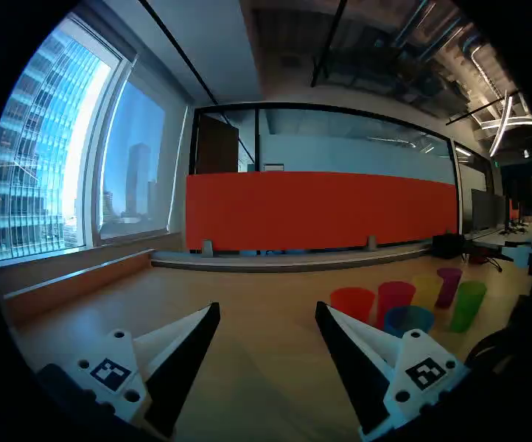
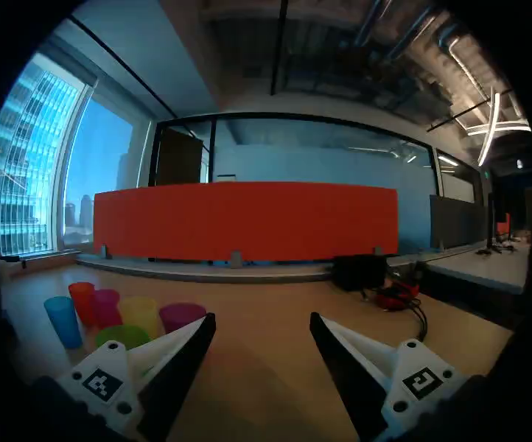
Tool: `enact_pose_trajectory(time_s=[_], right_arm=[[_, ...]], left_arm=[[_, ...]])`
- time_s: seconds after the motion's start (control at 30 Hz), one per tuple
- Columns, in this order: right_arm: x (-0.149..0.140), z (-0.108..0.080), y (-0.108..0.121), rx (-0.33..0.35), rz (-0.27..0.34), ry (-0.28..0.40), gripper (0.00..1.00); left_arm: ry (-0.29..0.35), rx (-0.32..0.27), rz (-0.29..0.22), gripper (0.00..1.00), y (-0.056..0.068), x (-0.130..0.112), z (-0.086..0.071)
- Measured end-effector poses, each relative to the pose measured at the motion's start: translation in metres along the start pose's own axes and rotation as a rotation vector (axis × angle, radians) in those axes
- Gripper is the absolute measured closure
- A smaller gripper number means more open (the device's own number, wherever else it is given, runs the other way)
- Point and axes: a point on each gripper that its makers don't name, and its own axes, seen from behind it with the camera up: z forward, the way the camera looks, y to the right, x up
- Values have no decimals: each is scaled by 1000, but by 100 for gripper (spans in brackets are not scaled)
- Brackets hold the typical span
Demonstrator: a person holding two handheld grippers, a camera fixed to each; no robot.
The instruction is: Pour water
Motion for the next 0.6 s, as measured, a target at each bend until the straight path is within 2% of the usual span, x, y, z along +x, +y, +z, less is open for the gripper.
enact_pose_trajectory(time_s=[0.6], right_arm=[[1,0,-1,0,0,0,1]], left_arm=[[0,0,-2,4,1,-1,0]])
